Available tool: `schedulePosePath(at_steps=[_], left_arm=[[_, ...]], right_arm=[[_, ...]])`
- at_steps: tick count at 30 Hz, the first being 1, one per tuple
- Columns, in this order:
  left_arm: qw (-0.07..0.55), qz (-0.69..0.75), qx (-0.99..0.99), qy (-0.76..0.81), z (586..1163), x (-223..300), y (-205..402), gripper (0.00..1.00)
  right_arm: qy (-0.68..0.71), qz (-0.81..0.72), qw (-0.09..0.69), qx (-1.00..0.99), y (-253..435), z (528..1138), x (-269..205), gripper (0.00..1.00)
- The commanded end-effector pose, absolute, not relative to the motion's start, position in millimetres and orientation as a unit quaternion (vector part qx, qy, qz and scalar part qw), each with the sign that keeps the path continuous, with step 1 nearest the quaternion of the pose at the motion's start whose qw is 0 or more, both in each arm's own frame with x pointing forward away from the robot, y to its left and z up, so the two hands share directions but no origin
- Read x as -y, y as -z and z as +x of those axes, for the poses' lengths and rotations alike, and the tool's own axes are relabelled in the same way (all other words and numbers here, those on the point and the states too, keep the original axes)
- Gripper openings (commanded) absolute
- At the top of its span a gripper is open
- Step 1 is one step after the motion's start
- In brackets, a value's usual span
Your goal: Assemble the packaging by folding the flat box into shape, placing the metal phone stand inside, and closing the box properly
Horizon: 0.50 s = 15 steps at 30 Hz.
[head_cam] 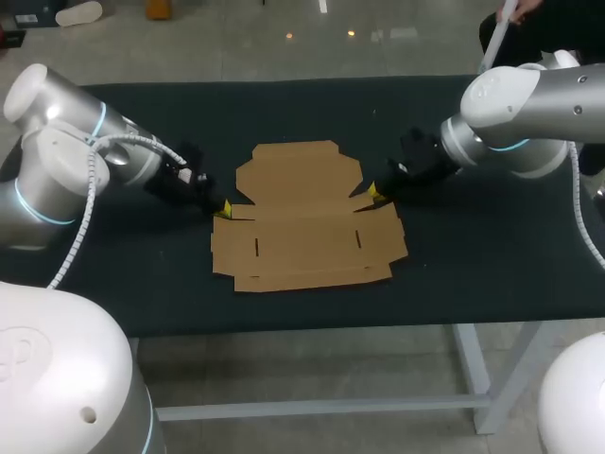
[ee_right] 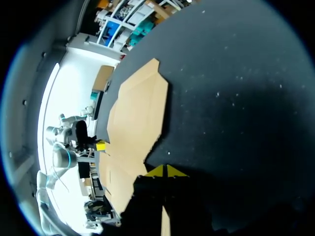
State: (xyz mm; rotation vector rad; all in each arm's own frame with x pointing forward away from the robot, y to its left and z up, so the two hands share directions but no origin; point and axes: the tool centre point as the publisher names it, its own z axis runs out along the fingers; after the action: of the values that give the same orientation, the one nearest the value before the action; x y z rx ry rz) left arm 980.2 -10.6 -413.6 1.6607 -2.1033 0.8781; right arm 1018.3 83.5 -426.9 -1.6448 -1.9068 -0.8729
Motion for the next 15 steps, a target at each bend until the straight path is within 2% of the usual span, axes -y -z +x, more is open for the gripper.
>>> schedulePosePath(at_steps=[1,15], left_arm=[[0.165,0.580,0.738,-0.303,985.0,12.9,417.6,0.00],[0.164,0.574,0.744,-0.300,985.2,22.7,410.8,0.00]], right_arm=[[0.318,-0.599,0.238,0.696,428.2,1018.9,-85.1,0.00],[0.321,-0.600,0.231,0.696,421.9,1014.1,-89.3,0.00]])
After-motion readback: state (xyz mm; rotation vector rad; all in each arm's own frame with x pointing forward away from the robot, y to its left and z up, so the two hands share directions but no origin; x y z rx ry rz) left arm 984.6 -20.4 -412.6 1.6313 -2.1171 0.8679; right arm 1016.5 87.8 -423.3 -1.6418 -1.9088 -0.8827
